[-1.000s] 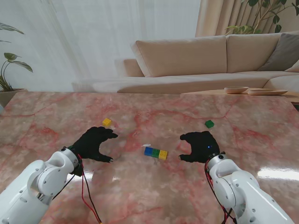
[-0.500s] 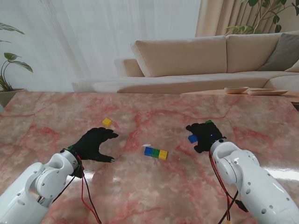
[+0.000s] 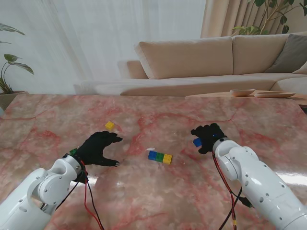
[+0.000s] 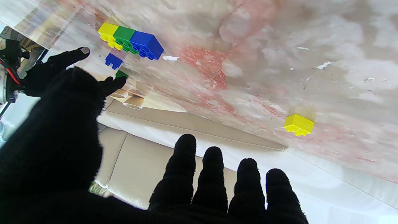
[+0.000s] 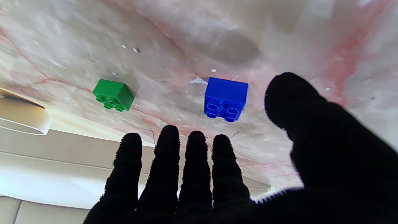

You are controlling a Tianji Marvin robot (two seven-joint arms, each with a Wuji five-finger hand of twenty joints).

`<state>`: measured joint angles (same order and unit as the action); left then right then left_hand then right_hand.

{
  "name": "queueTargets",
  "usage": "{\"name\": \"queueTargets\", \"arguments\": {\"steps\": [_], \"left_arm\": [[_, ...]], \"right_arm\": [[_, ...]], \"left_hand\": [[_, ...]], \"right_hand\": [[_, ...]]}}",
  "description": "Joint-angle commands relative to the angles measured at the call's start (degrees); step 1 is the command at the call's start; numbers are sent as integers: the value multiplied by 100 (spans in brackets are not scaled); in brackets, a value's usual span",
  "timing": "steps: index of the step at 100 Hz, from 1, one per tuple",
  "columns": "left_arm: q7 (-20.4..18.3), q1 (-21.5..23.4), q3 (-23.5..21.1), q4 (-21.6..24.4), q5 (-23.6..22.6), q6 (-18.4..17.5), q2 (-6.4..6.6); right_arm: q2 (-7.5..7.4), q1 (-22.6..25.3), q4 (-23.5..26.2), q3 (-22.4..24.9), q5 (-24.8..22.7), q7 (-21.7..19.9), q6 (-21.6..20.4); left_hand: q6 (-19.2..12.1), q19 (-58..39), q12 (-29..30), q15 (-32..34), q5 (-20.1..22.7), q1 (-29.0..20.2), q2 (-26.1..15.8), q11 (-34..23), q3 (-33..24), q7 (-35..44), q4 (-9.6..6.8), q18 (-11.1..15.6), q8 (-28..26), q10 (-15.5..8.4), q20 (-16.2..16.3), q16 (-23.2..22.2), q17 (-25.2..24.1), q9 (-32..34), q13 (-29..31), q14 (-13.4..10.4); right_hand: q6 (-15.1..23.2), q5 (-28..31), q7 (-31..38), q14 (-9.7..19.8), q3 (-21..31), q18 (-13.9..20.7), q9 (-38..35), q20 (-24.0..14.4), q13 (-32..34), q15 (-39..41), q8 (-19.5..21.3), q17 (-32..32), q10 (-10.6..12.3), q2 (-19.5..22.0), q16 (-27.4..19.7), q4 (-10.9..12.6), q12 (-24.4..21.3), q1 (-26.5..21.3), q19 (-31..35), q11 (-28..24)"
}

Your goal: Build a two-level staggered structure with toy bricks

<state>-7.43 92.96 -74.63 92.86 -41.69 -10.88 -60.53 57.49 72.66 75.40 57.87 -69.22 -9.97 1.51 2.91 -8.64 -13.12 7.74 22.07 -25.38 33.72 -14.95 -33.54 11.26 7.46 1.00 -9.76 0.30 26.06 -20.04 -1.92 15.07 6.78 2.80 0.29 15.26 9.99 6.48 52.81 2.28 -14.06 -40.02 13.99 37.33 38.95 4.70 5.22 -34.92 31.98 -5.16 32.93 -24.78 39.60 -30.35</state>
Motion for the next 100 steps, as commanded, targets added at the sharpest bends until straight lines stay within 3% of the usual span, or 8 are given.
{"name": "queueTargets", "arguments": {"steps": [1, 27, 45, 69, 84, 100], "left_arm": [[-8, 55, 23, 0, 6, 34, -15], [-45, 96, -7, 33, 14, 72, -11], [-52, 121, -47, 47, 4, 75, -10], [-99, 128, -53, 99, 14, 102, -5], [-120, 124, -57, 106, 29, 95, -3], [-127, 123, -54, 114, 31, 103, -2]], "right_arm": [[-13, -68, -125, -59, -3, -46, 48], [-32, -476, -595, -535, 21, 151, 220], [-29, -630, -771, -728, 41, 283, 352], [-26, -725, -901, -930, 69, 368, 502], [-6, -707, -966, -981, 206, 434, 565], [20, -668, -1021, -1038, 387, 475, 643]], "left_hand": [[107, 146, 70, -112, 91, -105, -99, 139, 167, -55, -133, 227, 64, 23, -79, 71, -46, -190, -110, -274], [115, 196, 67, -103, 95, -140, -176, 134, 213, -58, -156, 243, 64, 23, -98, 70, -50, -189, -111, -283], [108, 225, 68, -104, 94, -147, -207, 136, 231, -62, -167, 260, 65, 24, -101, 74, -46, -194, -115, -296], [99, 288, 72, -114, 93, -146, -243, 142, 247, -62, -177, 276, 65, 6, -146, 83, -38, -192, -120, -313], [100, 338, 74, -121, 91, -139, -292, 145, 263, -60, -184, 288, 63, 10, -201, 88, -25, -192, -116, -326], [99, 389, 78, -137, 94, -146, -323, 155, 284, -58, -194, 300, 62, 13, -266, 94, -18, -206, -135, -327]], "right_hand": [[42, 106, 62, 126, -73, 32, -70, -220, 68, 195, 115, -8, 80, -54, 206, -191, 102, -225, 212, -79], [203, 439, 483, 142, -24, 151, -341, -679, 322, 313, 456, 200, 140, -36, 189, -253, 86, -286, 966, -130], [665, 970, 1260, 202, -5, 199, -1149, -1005, 1001, 553, 975, 670, 349, -44, 283, -279, 211, -325, 1751, -398], [933, 1512, 1937, 316, -81, 217, -2118, -1173, 1932, 956, 1223, 1394, 559, -33, 507, -289, 523, -305, 2569, -764], [1024, 1643, 2251, 358, -381, 232, -2390, -1101, 2193, 1084, 1200, 1580, 619, 16, 622, -321, 700, -239, 2822, -847], [983, 1560, 2347, 344, -1262, 223, -2373, -1001, 2165, 1060, 1066, 1530, 600, 193, 661, -309, 757, -71, 2855, -783]]}}
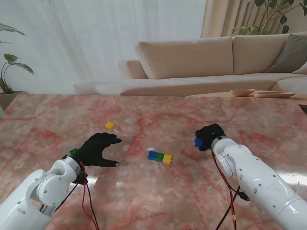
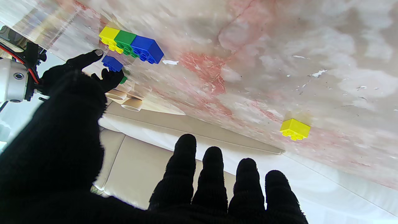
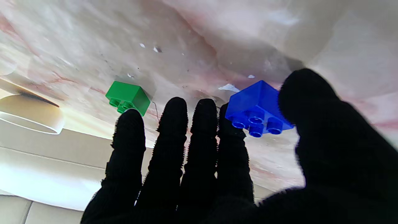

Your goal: Build a two-level staggered structure with toy bricks

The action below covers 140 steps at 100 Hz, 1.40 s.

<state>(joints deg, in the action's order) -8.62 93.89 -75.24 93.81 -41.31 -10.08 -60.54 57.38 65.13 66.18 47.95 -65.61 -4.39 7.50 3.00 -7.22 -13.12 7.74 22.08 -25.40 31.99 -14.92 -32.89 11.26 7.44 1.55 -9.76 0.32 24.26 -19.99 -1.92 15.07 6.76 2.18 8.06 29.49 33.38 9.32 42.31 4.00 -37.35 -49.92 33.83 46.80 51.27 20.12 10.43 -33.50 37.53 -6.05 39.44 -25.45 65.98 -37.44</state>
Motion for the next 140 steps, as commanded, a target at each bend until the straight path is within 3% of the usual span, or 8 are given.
{"name": "queueTargets", "arguments": {"steps": [1, 12, 18, 26, 34, 53, 88, 140], "left_arm": [[-9, 30, 8, 20, -7, 23, -2], [-23, 35, 4, 30, -10, 20, 1], [-25, 42, -3, 36, -16, 22, 1], [-21, 51, -8, 42, -9, 31, -1], [-21, 60, -13, 49, -10, 34, -1], [-9, 66, -10, 48, 9, 31, -5], [44, 94, 4, 45, 61, 3, -16], [90, 151, 5, 134, 99, -103, -24]], "right_arm": [[32, 86, -103, -49, 39, -78, 48], [53, 112, -144, -69, 132, 5, 109], [71, 133, -165, -71, 180, 86, 168], [84, 157, -182, -65, 207, 172, 195], [103, 197, -197, -43, 241, 299, 214], [153, 452, -4, 170, 318, 425, 301], [206, 1402, 1200, 705, 31, 196, 820], [282, 1704, 1801, 433, 97, 304, 1119]], "left_hand": [[90, 251, 79, -138, 91, -144, -152, 153, 222, -59, -192, 245, 63, 10, -91, 89, -16, -207, -135, -266], [98, 289, 79, -141, 92, -151, -175, 153, 234, -56, -201, 244, 61, 25, -151, 88, -3, -216, -140, -259], [94, 298, 76, -140, 95, -159, -182, 147, 235, -53, -206, 251, 60, 26, -172, 86, 4, -209, -140, -260], [100, 309, 76, -136, 96, -161, -212, 146, 239, -53, -211, 252, 59, 28, -196, 84, 8, -212, -141, -256], [111, 317, 75, -134, 90, -167, -231, 145, 249, -57, -216, 251, 61, 40, -220, 82, 12, -212, -143, -254], [108, 327, 74, -125, 100, -170, -261, 140, 281, -59, -225, 257, 63, 48, -266, 77, 18, -205, -142, -250], [115, 339, 77, -126, 117, -188, -317, 147, 317, -57, -243, 267, 62, 42, -332, 81, 21, -197, -148, -251], [96, 348, 84, -144, 131, -188, -335, 158, 324, -47, -255, 266, 56, 34, -408, 91, 27, -187, -144, -262]], "right_hand": [[206, 146, 11, 62, -227, 53, -51, -11, 184, 113, -167, -10, 77, 47, 107, -218, 107, 5, 218, -76], [254, 343, 134, 70, -258, 53, -205, -17, 306, 173, -155, 72, 97, 156, 133, -153, 132, 10, 274, -138], [355, 500, 324, 88, 90, 51, -427, -19, 474, 270, -175, 188, 137, 127, 184, -146, 165, -22, 391, -200], [602, 635, 756, 123, 359, 52, -742, 26, 724, 357, -521, 360, 205, 35, 245, -719, 206, -206, 525, -242], [866, 755, 1318, 164, 509, 54, -1098, 59, 989, 481, -956, 536, 246, -117, 331, -894, 433, -386, 663, -255], [1042, 993, 1761, 148, 814, 29, -1543, 47, 1256, 663, -1378, 684, 209, -297, 460, -910, 779, -512, 839, -167], [981, 1308, 1812, 37, 1043, -77, -1871, 23, 1452, 779, -1556, 781, 105, -364, 549, -947, 915, -485, 979, -120], [923, 1333, 1770, 10, 975, -117, -1903, 12, 1458, 834, -1584, 749, 59, -327, 617, -969, 1028, -452, 1024, -95]]}}
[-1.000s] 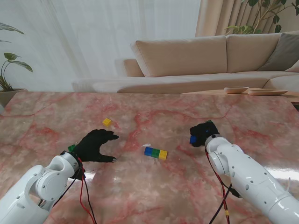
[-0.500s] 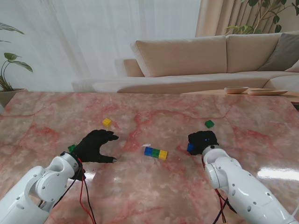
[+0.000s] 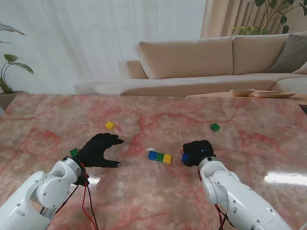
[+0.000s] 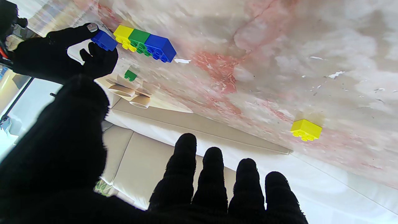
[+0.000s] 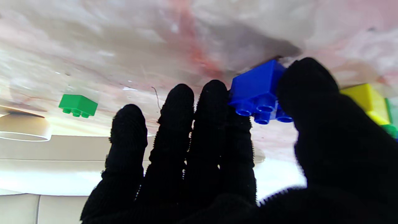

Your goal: Build a two-level staggered structure with toy bricks

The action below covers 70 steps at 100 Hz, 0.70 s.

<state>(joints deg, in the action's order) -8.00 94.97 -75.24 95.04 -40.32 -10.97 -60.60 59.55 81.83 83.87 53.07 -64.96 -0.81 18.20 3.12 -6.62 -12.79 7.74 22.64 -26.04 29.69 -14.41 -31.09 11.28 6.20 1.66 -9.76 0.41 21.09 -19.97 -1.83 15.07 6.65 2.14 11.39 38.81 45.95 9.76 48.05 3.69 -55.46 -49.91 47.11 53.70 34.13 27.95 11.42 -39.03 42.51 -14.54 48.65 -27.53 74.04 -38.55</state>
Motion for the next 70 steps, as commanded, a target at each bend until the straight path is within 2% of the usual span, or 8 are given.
{"name": "queueTargets", "arguments": {"steps": [1, 30, 70], "left_arm": [[29, 43, 5, 10, 0, -15, -18], [58, 38, -16, -21, -12, -70, -19], [51, 81, -60, -25, -31, -78, -15]], "right_arm": [[66, 30, 32, -92, 36, -52, 57], [102, -129, -52, -446, 252, 6, 180], [121, -320, -174, -703, 341, 34, 242]], "left_hand": [[88, 288, 51, -145, 72, -126, -104, 107, 145, -51, -131, 255, 56, 26, -92, 89, 18, -188, -134, -257], [94, 290, 48, -143, 78, -131, -113, 103, 156, -53, -132, 254, 57, 30, -121, 87, 19, -182, -130, -251], [94, 313, 50, -137, 83, -140, -138, 107, 179, -63, -138, 258, 62, 33, -172, 84, 19, -183, -143, -254]], "right_hand": [[591, 402, 513, -33, 396, -86, -96, 11, 132, 146, 130, -35, -39, 226, 121, -122, 110, -242, 219, 14], [581, 456, 511, -41, 359, -96, -145, -7, 158, 209, 108, -27, -44, 230, 172, -103, 163, -270, 258, -11], [553, 370, 480, -26, 288, -91, -73, -3, 109, 196, 88, -50, -39, 262, 184, -106, 170, -254, 239, 9]]}}
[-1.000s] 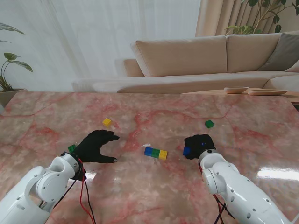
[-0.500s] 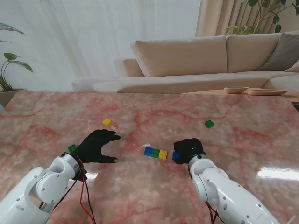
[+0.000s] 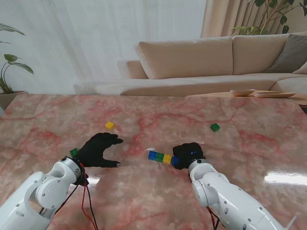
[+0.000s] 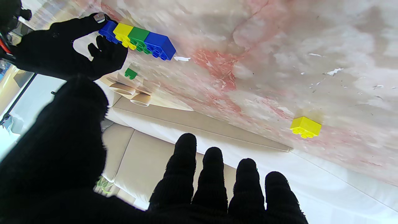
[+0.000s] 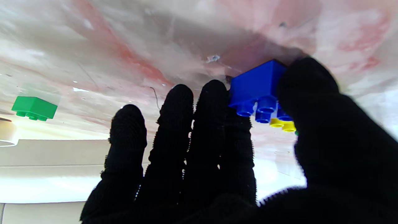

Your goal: Build a two-level staggered structure with toy bricks

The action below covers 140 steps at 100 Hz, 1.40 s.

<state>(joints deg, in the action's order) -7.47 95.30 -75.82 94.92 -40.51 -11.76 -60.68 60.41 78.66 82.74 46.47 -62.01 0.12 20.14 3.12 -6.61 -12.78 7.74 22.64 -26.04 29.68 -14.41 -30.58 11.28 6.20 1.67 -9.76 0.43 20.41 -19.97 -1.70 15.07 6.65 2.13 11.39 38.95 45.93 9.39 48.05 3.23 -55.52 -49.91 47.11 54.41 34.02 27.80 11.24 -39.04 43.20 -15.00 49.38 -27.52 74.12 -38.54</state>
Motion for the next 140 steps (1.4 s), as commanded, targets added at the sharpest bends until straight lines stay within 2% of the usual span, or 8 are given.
{"name": "queueTargets", "arguments": {"steps": [1, 68, 82, 93, 102, 117, 133, 140], "left_arm": [[-4, 49, -4, -13, -11, 2, -7], [-85, 94, -85, 7, -7, -14, 7], [-97, 88, -95, 2, -8, -38, 10], [-103, 90, -108, 1, -16, -46, 11], [-105, 94, -112, 2, -11, -42, 11], [-129, 98, -113, 4, -26, -33, 16], [-133, 90, -110, -2, -35, -44, 19], [-133, 86, -110, -5, -39, -50, 19]], "right_arm": [[37, -10, -66, -51, 47, -57, 50], [47, -212, -179, -236, 58, -36, 55], [38, -232, -187, -263, 19, -41, 25], [26, -239, -183, -267, -7, -79, -14], [21, -241, -178, -266, -8, -113, -30], [7, -247, -175, -272, -39, -153, -80], [3, -256, -181, -290, -33, -179, -89], [-1, -259, -175, -295, -45, -197, -96]], "left_hand": [[94, 313, 49, -138, 87, -144, -132, 105, 128, -62, -139, 256, 62, 34, -106, 84, 5, -179, -146, -250], [88, 369, 59, -158, 69, -145, -129, 124, 109, -66, -143, 276, 62, 31, -235, 98, 23, -185, -163, -250], [83, 369, 59, -159, 72, -144, -123, 124, 116, -64, -141, 270, 62, 26, -251, 96, 26, -186, -162, -247], [90, 366, 58, -157, 75, -146, -129, 121, 115, -63, -141, 268, 62, 33, -258, 94, 27, -182, -160, -238], [86, 361, 57, -153, 83, -149, -122, 119, 116, -62, -141, 260, 61, 40, -261, 91, 26, -175, -154, -232], [90, 355, 56, -147, 94, -157, -83, 117, 105, -57, -135, 261, 60, 43, -263, 86, 24, -174, -156, -226], [79, 352, 54, -142, 91, -147, -63, 115, 93, -60, -126, 259, 60, 39, -267, 83, 22, -179, -160, -225], [81, 353, 53, -140, 91, -141, -57, 113, 85, -59, -123, 259, 60, 41, -271, 81, 21, -175, -160, -219]], "right_hand": [[553, 356, 482, 12, 287, -45, -66, -3, 107, 124, 99, -34, -20, 262, 115, -59, 97, -255, 230, 8], [503, 214, 430, 20, 209, -24, 86, 2, 0, 53, 46, -92, -24, 280, 97, -51, 42, -265, 180, 56], [425, 126, 333, 16, -4, -18, 218, 11, -88, -22, 3, -151, -31, 319, 69, -51, -45, -277, 114, 97], [192, 134, -258, 7, -91, -12, 457, -22, -241, -123, 261, -248, -51, 288, 46, 42, -481, -213, 14, 82], [46, 95, -511, -1, -79, -4, 616, -26, -373, -186, 287, -327, -70, 255, 28, 173, -577, -133, -38, 118], [-125, 88, -1098, -3, 40, 4, 826, -57, -518, -262, 601, -421, -93, 224, 2, 621, -699, 1, -138, 173], [-212, -59, -1269, 2, -50, 25, 1021, -59, -640, -305, 610, -490, -128, 201, -9, 685, -739, 62, -182, 258], [-273, -127, -1446, -1, -353, 31, 1137, -77, -710, -321, 647, -536, -156, 269, -14, 729, -774, 37, -229, 284]]}}
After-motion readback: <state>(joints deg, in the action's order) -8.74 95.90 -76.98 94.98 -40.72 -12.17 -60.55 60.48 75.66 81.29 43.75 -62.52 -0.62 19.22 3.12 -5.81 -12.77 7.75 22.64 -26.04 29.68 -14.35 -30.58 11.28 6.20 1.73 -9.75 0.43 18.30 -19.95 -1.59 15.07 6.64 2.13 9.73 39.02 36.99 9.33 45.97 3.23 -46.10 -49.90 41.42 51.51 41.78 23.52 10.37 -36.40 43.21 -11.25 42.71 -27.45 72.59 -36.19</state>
